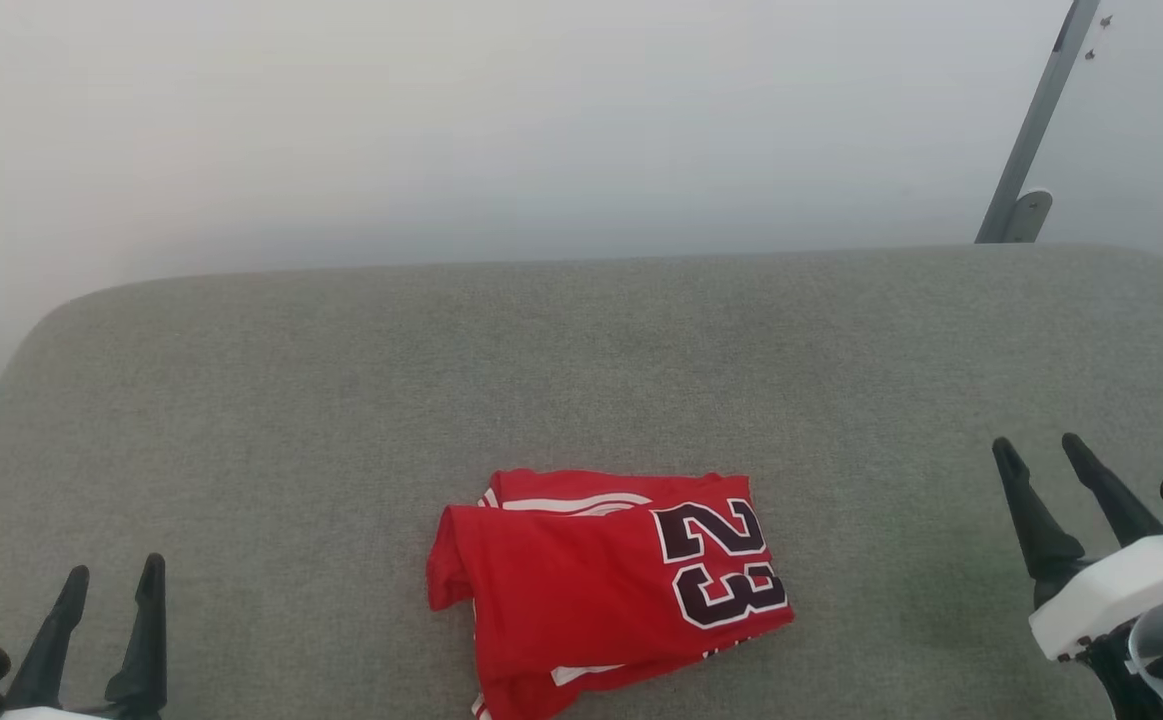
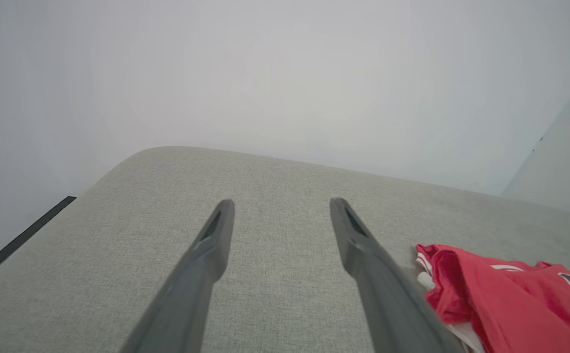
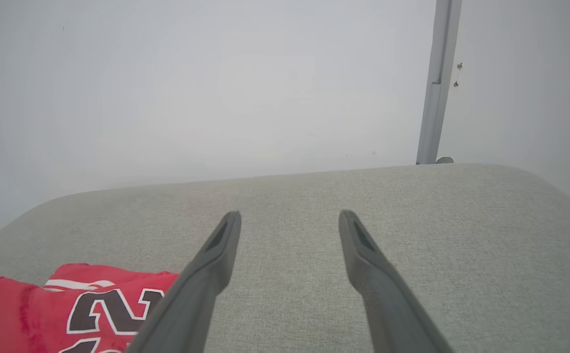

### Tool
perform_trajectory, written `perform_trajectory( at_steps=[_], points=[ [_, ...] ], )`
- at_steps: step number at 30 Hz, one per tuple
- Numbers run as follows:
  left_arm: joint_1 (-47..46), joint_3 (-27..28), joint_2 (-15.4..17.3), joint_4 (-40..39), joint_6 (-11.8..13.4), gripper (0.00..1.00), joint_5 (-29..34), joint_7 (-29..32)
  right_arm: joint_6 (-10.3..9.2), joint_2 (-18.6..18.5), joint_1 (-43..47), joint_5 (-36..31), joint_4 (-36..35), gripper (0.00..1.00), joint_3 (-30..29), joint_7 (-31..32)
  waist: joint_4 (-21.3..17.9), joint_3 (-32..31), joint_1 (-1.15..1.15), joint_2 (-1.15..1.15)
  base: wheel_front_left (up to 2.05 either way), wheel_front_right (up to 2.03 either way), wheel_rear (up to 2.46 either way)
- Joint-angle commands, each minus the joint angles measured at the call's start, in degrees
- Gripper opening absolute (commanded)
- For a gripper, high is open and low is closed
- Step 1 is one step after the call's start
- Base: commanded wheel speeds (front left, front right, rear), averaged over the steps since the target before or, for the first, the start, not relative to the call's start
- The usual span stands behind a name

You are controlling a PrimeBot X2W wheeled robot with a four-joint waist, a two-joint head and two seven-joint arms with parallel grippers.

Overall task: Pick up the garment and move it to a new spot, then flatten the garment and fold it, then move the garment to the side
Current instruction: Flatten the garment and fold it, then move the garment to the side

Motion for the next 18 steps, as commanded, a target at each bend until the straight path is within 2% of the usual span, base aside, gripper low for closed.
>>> perform_trajectory(
  at_steps=[1,18],
  points=[
    [0.8,0.4,-0.1,0.1,-0.2,1.00,0.5,-0.3,-0.03,0.4,0.7,0.4,0.1,1.00,0.0,-0.6,0.1,-0.1,0.00,-0.01,0.00,0.00,0.00],
    [0.7,1.8,-1.3,0.4,-1.1,1.00,1.0,-0.3,-0.03,0.8,1.1,0.9,0.5,1.00,1.4,1.1,1.5,-0.2,0.00,-0.01,0.00,0.00,0.00]
  ],
)
